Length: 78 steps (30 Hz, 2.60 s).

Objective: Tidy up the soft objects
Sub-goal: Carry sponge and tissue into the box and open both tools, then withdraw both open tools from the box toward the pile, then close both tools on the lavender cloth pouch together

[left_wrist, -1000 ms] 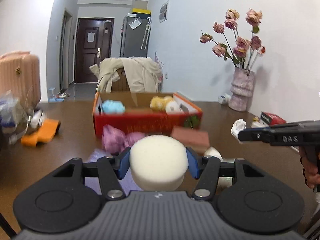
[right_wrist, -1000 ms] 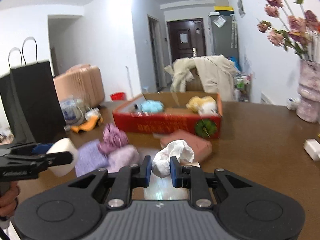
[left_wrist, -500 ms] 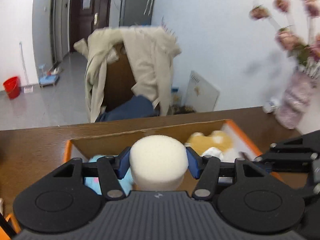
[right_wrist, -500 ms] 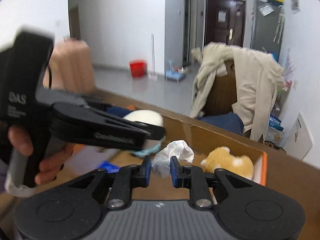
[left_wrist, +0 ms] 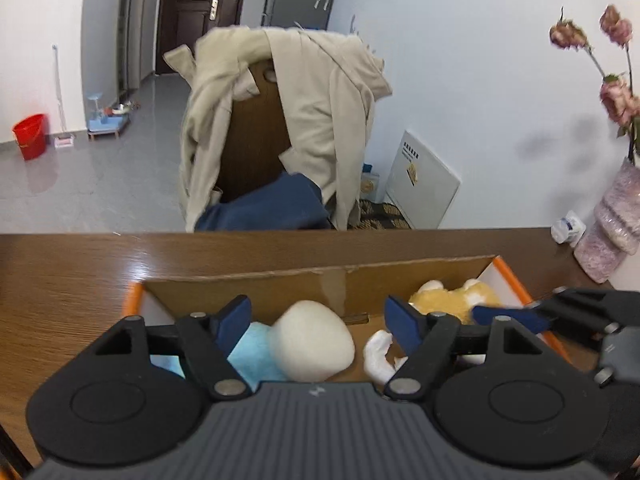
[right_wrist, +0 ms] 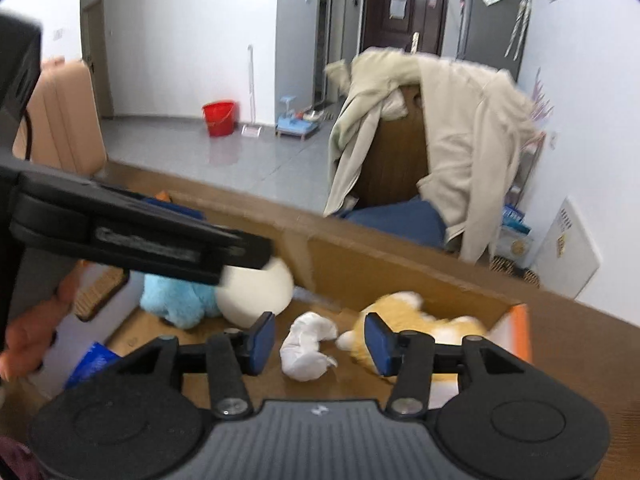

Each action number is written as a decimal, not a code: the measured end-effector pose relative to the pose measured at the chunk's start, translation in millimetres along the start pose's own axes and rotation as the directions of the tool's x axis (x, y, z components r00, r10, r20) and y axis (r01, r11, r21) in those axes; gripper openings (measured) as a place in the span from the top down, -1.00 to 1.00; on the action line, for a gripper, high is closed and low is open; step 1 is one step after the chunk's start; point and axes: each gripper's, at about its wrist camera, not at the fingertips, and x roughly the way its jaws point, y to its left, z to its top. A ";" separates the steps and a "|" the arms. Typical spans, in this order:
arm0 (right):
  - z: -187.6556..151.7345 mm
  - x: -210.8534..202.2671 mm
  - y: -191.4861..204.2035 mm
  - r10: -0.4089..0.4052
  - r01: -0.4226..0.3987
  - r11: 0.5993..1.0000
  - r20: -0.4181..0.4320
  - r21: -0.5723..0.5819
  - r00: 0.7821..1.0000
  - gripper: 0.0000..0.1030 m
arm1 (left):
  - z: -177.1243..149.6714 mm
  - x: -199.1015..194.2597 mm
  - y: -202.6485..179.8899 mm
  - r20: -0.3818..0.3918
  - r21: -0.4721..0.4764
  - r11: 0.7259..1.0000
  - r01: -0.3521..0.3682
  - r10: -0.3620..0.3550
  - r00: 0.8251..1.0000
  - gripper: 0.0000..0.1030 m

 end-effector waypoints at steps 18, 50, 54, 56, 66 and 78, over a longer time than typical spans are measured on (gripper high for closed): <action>-111.8 -291.1 13.7 -0.018 0.004 0.999 0.260 0.054 0.965 -0.45 | -132.2 -304.5 -46.7 0.341 0.144 0.977 -0.155 0.098 0.935 -0.87; -294.2 -258.4 197.1 0.117 -0.160 0.964 0.200 0.211 0.973 -0.41 | -301.3 -247.4 32.3 0.161 0.016 0.999 -0.044 0.041 0.986 -0.99; -281.9 -231.3 204.8 0.138 -0.180 0.955 0.184 0.236 0.973 -0.37 | -290.7 -225.0 59.6 0.154 -0.056 0.994 0.091 -0.082 0.985 -0.96; -276.5 -213.5 204.4 0.172 -0.216 0.933 0.171 0.287 0.970 -0.37 | -288.8 -217.7 72.2 0.144 -0.108 0.975 0.194 -0.177 0.973 -0.84; -265.9 -166.7 202.8 0.265 -0.307 0.838 0.154 0.451 0.952 0.72 | -304.3 -231.2 78.7 0.099 -0.182 0.954 0.239 -0.224 0.969 0.12; -299.3 -259.6 211.2 0.190 -0.230 0.934 0.167 0.274 0.968 0.69 | -380.8 -315.6 6.8 0.137 -0.205 0.963 0.177 -0.150 0.979 0.27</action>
